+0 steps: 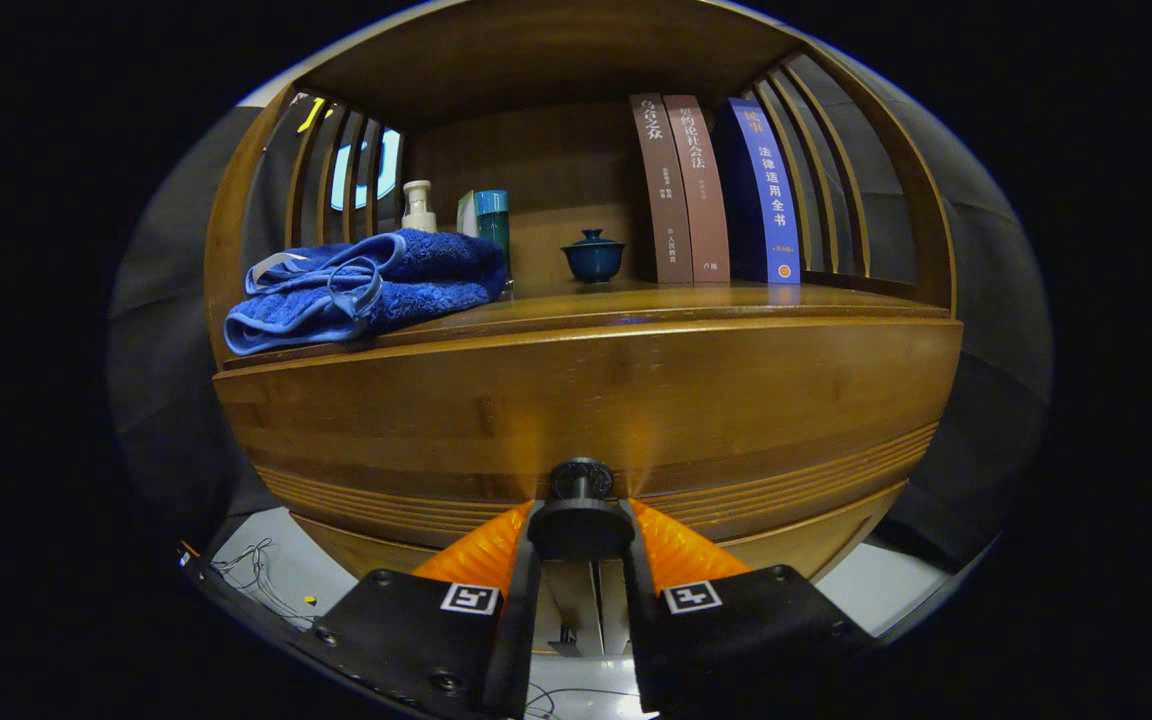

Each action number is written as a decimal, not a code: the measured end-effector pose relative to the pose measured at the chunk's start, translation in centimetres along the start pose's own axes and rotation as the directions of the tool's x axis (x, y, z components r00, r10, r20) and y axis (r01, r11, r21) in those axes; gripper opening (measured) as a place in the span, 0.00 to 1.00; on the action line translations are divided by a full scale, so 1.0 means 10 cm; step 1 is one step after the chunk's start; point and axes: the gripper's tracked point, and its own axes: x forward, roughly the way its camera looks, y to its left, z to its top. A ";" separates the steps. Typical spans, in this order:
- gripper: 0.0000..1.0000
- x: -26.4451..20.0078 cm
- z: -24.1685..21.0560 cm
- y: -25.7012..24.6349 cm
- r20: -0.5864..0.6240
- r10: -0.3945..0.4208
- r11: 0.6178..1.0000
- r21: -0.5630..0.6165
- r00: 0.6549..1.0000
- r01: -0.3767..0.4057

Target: Pull open the drawer, take out the items inside it, and place them on the countertop above the cabinet.

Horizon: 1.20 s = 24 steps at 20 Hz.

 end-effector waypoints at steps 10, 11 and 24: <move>0.05 -0.39 -0.13 -0.14 0.015 -0.038 0.999 -0.003 0.999 0.038; 0.06 -0.42 -0.07 -0.12 0.024 -0.037 0.999 0.013 0.999 0.036; 0.73 -0.19 0.11 0.01 0.019 0.027 0.999 -0.024 0.999 -0.027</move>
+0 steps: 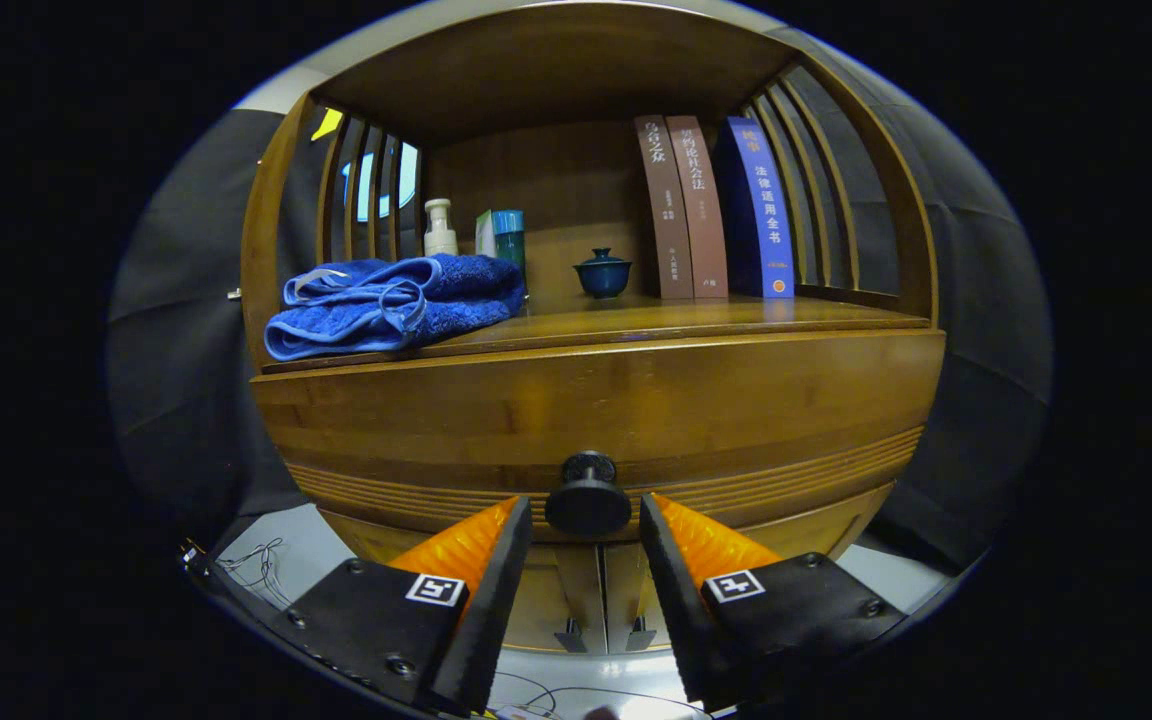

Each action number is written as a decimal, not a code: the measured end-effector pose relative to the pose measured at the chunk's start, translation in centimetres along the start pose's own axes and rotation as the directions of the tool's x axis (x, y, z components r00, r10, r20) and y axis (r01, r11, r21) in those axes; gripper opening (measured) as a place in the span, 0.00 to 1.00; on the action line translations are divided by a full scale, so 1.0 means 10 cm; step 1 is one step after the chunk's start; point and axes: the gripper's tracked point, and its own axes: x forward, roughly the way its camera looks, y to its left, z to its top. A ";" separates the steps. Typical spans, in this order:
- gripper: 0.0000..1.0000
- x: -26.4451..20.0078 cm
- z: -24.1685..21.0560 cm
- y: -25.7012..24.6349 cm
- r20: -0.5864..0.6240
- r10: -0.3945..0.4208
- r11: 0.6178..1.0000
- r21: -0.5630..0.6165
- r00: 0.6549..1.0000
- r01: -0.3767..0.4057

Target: Pull open the drawer, take out the items inside it, and place them on the countertop above the cabinet.

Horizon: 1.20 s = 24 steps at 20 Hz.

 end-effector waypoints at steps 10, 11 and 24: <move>0.24 -0.44 -0.08 -0.01 0.028 -0.014 1.000 -0.006 0.999 0.014; 0.24 -0.54 -0.10 -0.01 0.028 -0.014 1.000 -0.011 1.000 0.014; 0.23 -1.57 -0.50 0.02 -0.003 -0.009 1.000 -0.013 1.000 0.009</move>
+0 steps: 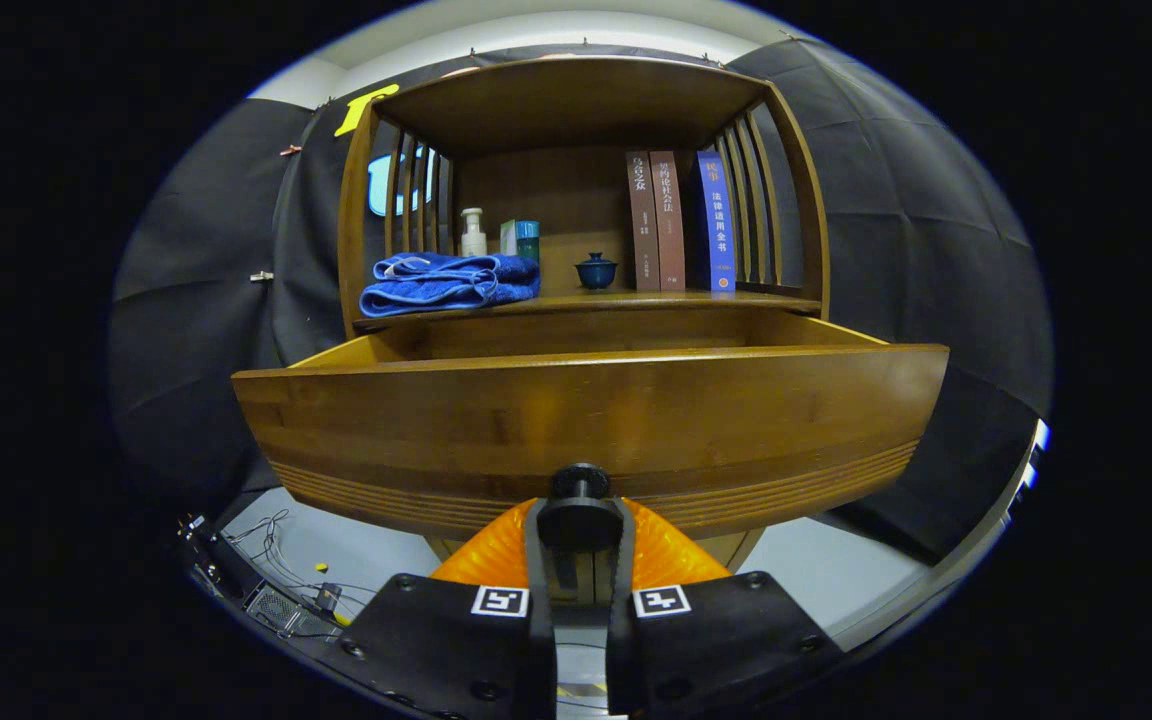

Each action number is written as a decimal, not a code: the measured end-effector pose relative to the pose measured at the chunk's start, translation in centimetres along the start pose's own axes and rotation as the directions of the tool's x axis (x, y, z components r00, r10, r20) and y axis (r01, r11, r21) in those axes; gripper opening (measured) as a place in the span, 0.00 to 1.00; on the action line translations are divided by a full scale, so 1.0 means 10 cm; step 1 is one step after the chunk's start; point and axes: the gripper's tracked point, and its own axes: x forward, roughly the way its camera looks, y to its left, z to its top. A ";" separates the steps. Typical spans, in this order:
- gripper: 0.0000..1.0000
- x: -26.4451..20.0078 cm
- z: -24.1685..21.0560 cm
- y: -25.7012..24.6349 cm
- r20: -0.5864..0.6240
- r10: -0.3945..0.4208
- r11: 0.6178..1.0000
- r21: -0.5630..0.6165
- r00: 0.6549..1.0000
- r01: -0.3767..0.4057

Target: Pull open the drawer, take out the items inside it, and place them on the countertop above the cabinet.

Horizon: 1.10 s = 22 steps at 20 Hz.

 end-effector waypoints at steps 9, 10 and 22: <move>0.99 -0.33 0.36 -0.05 -0.059 -0.009 0.999 0.034 0.998 0.011; 0.99 -0.39 0.47 -0.08 -0.072 -0.008 0.999 0.035 0.997 0.011; 1.00 -0.07 2.02 -0.14 -0.073 -0.023 0.999 -0.038 0.997 0.020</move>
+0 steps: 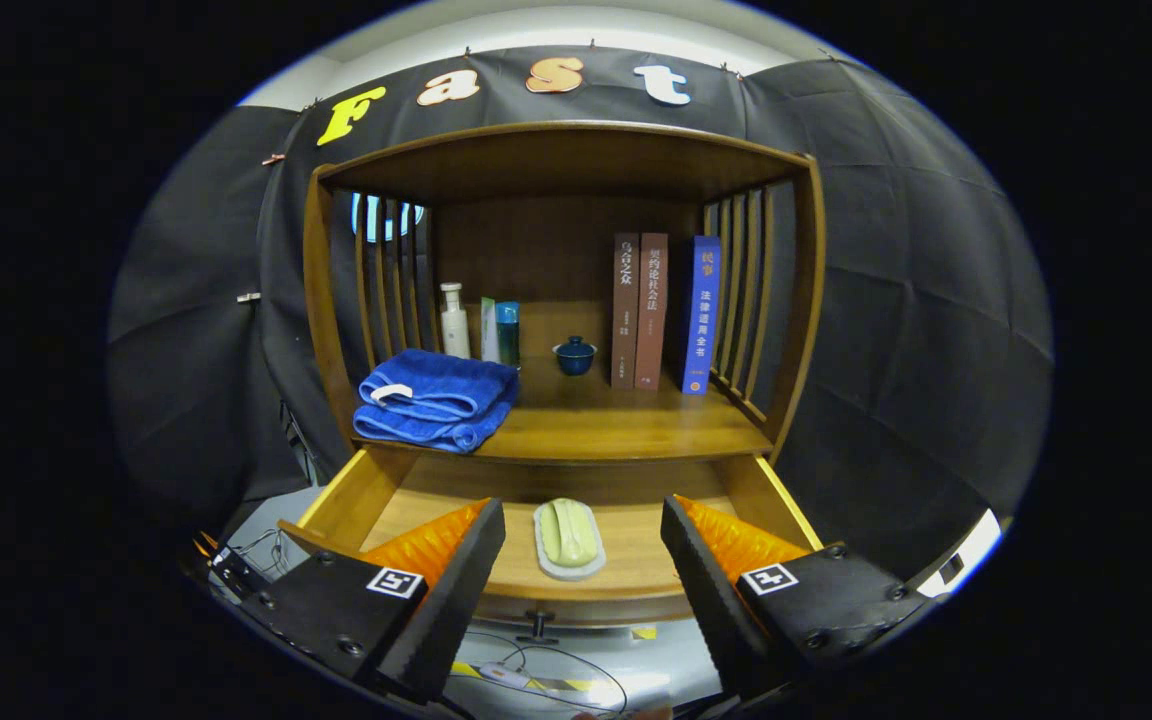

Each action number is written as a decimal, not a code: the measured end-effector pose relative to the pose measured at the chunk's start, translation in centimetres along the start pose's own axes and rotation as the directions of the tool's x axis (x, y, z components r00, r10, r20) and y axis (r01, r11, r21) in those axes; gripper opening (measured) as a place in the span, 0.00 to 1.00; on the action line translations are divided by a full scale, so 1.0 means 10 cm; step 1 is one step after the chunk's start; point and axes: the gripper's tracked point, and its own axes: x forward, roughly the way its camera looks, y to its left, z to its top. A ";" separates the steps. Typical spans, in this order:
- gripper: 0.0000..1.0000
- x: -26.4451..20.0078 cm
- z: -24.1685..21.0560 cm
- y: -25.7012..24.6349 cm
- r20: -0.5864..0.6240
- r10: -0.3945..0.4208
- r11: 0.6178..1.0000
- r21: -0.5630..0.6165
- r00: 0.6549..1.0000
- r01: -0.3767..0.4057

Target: Pull open the drawer, take out the items inside it, and place them on the countertop above the cabinet.

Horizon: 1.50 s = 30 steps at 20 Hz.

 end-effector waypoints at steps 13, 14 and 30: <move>1.00 1.35 -0.94 0.00 -0.510 0.050 0.998 -0.017 0.859 -0.068; 1.00 1.40 -1.01 0.01 -0.533 0.060 0.997 -0.011 0.844 -0.077; 0.19 1.69 -1.45 0.08 -0.634 -0.010 0.981 -0.155 0.774 -0.114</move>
